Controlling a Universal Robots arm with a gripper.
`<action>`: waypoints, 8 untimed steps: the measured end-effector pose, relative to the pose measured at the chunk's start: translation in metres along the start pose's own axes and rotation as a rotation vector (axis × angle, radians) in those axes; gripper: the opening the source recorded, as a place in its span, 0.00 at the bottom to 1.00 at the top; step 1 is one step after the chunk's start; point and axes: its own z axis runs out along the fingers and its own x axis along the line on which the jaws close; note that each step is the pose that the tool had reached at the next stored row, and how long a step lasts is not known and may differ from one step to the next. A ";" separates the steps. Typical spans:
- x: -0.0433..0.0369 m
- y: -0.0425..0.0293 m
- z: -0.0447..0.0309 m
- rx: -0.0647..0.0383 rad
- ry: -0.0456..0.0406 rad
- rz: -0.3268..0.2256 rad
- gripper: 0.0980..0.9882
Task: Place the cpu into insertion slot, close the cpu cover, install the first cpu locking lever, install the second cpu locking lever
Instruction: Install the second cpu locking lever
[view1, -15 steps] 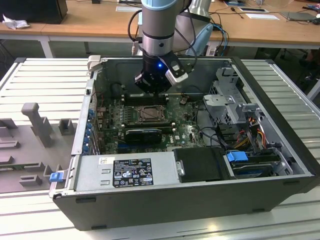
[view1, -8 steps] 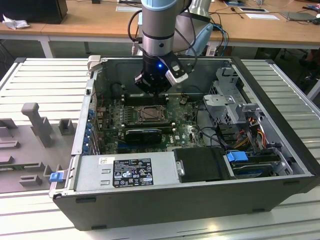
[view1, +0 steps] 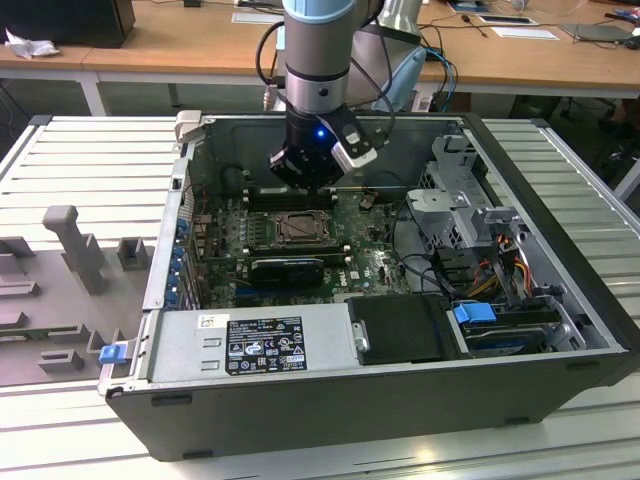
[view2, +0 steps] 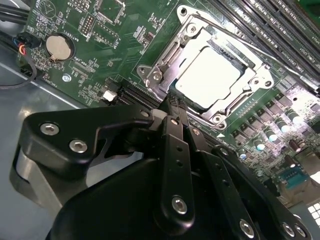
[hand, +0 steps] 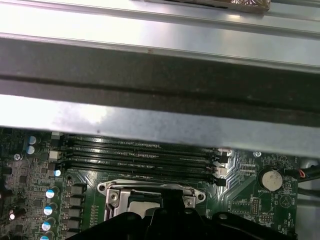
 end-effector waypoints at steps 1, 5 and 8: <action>0.0001 -0.0001 -0.0007 0.000 0.0003 0.000 0.01; -0.0002 0.0000 -0.0055 0.000 0.0001 0.000 0.01; -0.0001 -0.0018 -0.0065 0.000 0.0000 0.000 0.01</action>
